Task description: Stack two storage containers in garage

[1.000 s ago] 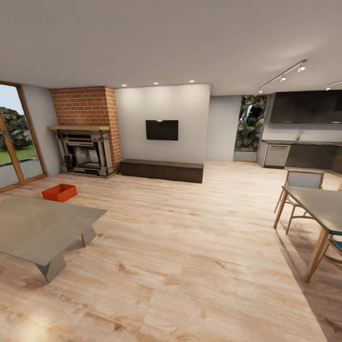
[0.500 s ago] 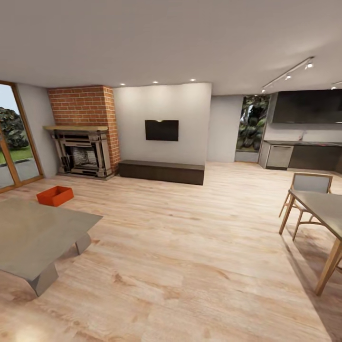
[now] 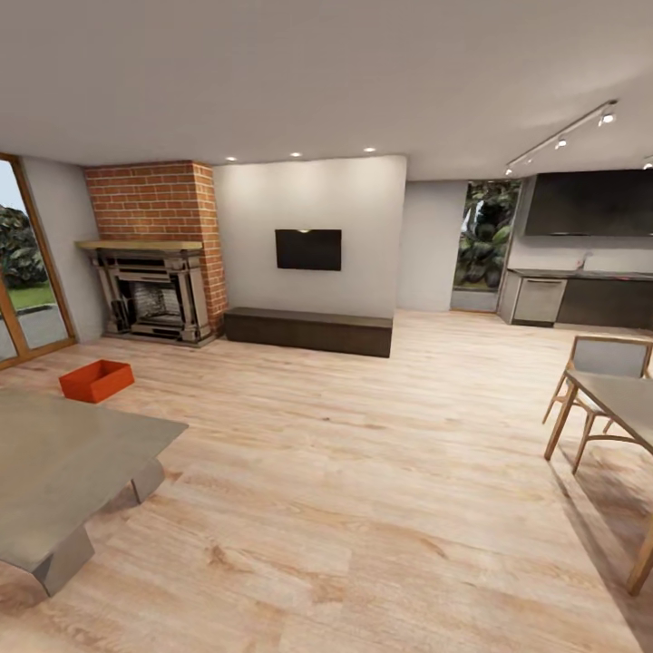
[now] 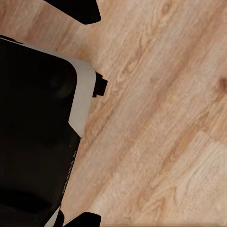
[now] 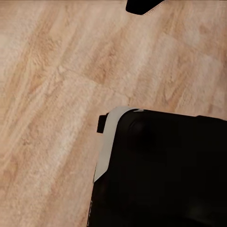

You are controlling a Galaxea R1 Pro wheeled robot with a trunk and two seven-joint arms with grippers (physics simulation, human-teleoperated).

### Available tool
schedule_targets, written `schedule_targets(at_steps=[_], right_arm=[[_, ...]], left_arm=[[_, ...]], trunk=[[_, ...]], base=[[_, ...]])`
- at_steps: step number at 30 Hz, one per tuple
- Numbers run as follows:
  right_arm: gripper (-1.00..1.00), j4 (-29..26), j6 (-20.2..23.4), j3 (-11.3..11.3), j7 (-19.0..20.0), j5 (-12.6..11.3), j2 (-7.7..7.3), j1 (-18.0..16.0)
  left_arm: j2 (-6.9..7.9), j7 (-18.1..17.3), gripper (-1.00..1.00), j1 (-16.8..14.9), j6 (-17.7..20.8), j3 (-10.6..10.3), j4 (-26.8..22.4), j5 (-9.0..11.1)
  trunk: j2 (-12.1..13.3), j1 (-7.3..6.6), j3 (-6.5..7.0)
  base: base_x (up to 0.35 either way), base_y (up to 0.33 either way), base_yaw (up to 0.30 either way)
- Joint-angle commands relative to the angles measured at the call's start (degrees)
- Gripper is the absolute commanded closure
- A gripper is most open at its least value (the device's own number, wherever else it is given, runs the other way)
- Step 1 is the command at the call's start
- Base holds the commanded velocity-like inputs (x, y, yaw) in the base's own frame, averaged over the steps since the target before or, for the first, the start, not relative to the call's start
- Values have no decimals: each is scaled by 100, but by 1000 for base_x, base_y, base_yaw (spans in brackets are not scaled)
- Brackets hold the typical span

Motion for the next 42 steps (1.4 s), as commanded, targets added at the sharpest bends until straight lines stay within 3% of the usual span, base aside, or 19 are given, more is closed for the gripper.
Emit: schedule_targets(at_steps=[1,12,16,19,35,39,40,42], right_arm=[[-100,18,-26,35,-26,5,2,-10],[-100,18,-26,42,-19,38,0,-9],[-100,21,-26,35,-22,436,2,-9],[-100,21,-26,34,-24,512,2,-9],[-100,18,-73,-9,-40,501,2,-13],[-100,18,-84,-30,-42,376,-23,-10],[-100,18,-73,-76,-39,-263,-56,-10],[-100,18,-63,-78,-37,-436,-62,-9]], left_arm=[[-3,19,-100,-4,-7,-49,-1,44],[-4,20,-100,-4,-7,-49,-1,43],[-4,20,-100,-4,-7,-49,-1,43],[-4,20,-100,-4,-7,-49,-1,43],[-4,19,-100,-4,-7,-49,-1,43],[-4,19,-100,-4,-7,-49,3,48],[-4,17,-100,22,5,-47,9,51],[-4,18,-100,48,31,-48,9,51]], trunk=[[-8,5,-10],[-8,5,-10],[-8,5,-10],[-8,5,-10],[-8,5,-10],[-8,5,-10],[-8,5,-10],[-8,5,-10]], base=[[326,0,0],[326,0,0],[326,0,0],[326,0,0],[326,0,0],[326,0,0],[326,0,0],[326,0,0]])
